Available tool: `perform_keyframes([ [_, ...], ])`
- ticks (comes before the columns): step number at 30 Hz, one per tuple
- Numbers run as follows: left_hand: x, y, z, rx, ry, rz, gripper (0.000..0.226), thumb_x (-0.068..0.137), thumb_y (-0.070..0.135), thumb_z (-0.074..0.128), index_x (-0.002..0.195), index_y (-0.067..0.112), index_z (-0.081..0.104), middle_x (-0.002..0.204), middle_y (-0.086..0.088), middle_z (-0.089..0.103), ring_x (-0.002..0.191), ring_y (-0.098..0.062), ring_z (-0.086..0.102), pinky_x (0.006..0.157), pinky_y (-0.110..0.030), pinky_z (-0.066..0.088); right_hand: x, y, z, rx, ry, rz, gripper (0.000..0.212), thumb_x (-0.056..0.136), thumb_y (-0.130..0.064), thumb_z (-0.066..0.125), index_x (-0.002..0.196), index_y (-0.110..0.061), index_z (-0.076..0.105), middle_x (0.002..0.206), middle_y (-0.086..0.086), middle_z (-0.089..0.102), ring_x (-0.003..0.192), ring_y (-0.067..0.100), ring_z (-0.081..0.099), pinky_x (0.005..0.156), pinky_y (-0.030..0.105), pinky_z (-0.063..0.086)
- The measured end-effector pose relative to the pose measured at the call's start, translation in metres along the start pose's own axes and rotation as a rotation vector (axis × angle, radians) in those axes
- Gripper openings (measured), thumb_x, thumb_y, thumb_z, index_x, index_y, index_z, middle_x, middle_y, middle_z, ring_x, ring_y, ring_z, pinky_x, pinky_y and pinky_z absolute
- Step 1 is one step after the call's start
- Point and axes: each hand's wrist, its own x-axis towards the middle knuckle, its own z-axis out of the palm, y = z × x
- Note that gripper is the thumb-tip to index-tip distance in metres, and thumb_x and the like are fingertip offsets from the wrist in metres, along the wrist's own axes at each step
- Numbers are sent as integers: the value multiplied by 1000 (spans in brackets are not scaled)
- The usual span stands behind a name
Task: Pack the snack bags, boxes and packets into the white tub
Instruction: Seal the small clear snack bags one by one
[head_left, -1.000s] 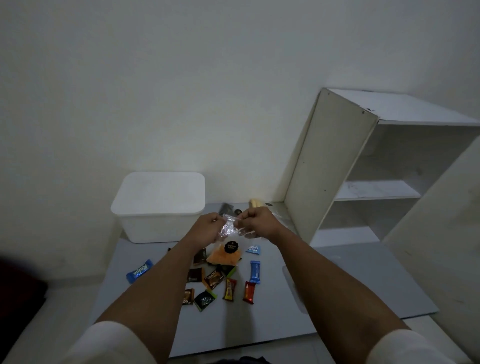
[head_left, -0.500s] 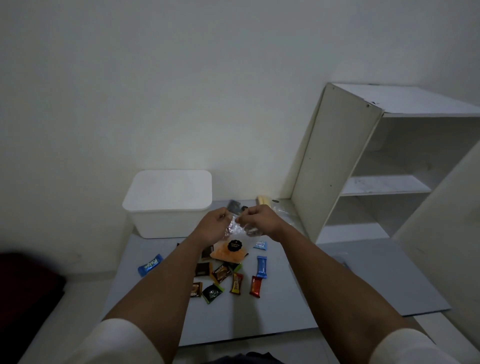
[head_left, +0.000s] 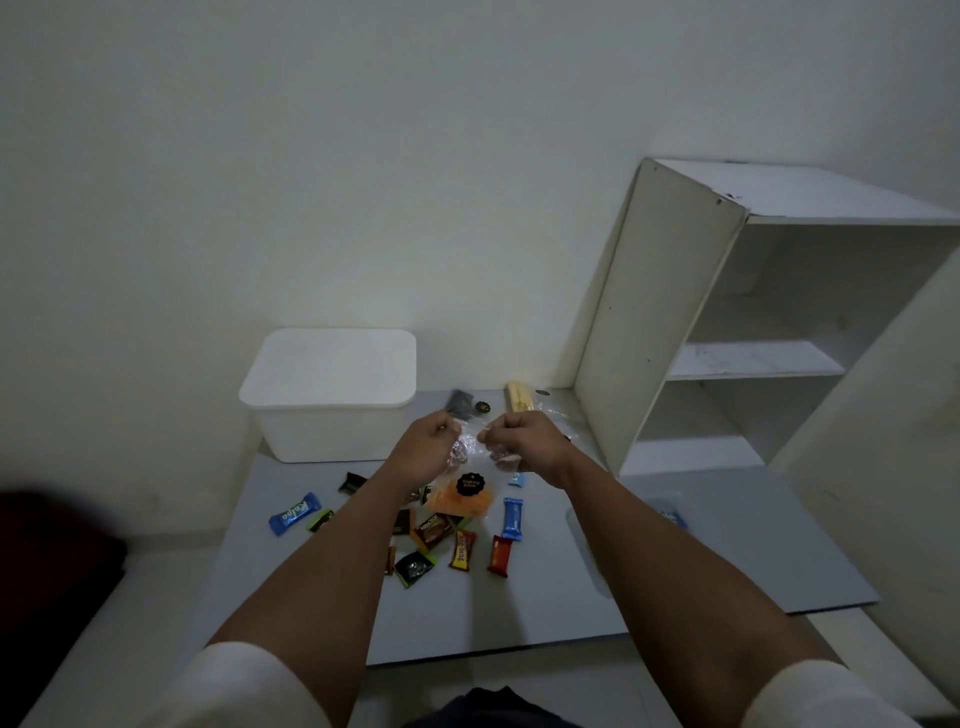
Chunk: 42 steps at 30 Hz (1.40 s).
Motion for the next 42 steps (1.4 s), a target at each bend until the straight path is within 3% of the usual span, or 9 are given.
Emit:
perform_keyframes([
  [9, -3, 1, 20, -43, 40, 1, 23, 96, 20, 60, 79, 4, 61, 79, -13, 59, 71, -18, 56, 57, -20, 50, 1, 12, -17, 43, -58, 34, 22, 89, -17, 74, 99, 3, 71, 81, 5, 67, 79, 17, 63, 81, 36, 58],
  [12, -1, 4, 31, -81, 102, -4, 28, 92, 19, 61, 65, 19, 55, 68, -3, 50, 68, -17, 50, 66, -29, 51, -1, 22, -30, 95, -54, 59, 20, 91, -17, 71, 101, 0, 73, 84, 8, 68, 81, 20, 65, 83, 39, 57],
  [15, 2, 5, 48, -101, 122, -24, 24, 89, 23, 62, 71, 8, 63, 71, -5, 60, 72, -22, 60, 69, -36, 50, -7, 32, -50, 177, -53, 73, 20, 89, -19, 73, 101, -3, 70, 87, 9, 65, 85, 22, 65, 85, 41, 55],
  [17, 3, 10, 69, -143, 135, -48, 27, 90, 22, 63, 77, -2, 62, 73, -7, 63, 75, -21, 63, 68, -34, 48, -13, 37, -68, 197, -67, 78, 15, 89, -19, 73, 98, -8, 69, 86, 7, 65, 84, 20, 66, 86, 41, 55],
  [23, -2, 33, 143, -157, 112, -110, 25, 89, 27, 66, 86, 2, 73, 78, -5, 72, 71, -13, 67, 70, -31, 50, -31, 52, -129, 200, -113, 110, 9, 90, -16, 72, 83, -15, 66, 82, 3, 68, 78, 14, 71, 76, 34, 56],
  [28, -2, 46, 181, -152, 193, -88, 16, 87, 20, 65, 78, 9, 73, 76, -4, 70, 76, -19, 65, 76, -36, 55, -38, 66, -164, 266, -105, 105, 14, 88, -20, 74, 98, -11, 72, 90, 7, 70, 82, 19, 72, 78, 36, 57],
  [34, -14, 52, 215, -242, 328, -136, 17, 84, 22, 66, 79, 7, 72, 76, -7, 70, 72, -19, 64, 67, -32, 49, -43, 72, -187, 272, -196, 102, 7, 93, -18, 69, 88, -17, 65, 84, 2, 70, 81, 17, 71, 82, 37, 55],
  [38, -23, 55, 233, -245, 362, -155, 22, 89, 24, 69, 86, 2, 73, 76, -6, 71, 60, -8, 61, 54, -18, 47, -49, 73, -193, 237, -239, 99, 4, 92, -17, 70, 94, -13, 71, 86, 4, 71, 83, 21, 72, 81, 39, 56],
  [42, -24, 62, 241, -237, 403, -117, 20, 89, 17, 68, 88, -3, 71, 76, -8, 70, 63, -7, 62, 64, -24, 49, -52, 74, -195, 265, -234, 99, 9, 91, -20, 72, 95, -12, 71, 83, 5, 71, 83, 21, 73, 76, 35, 56],
])
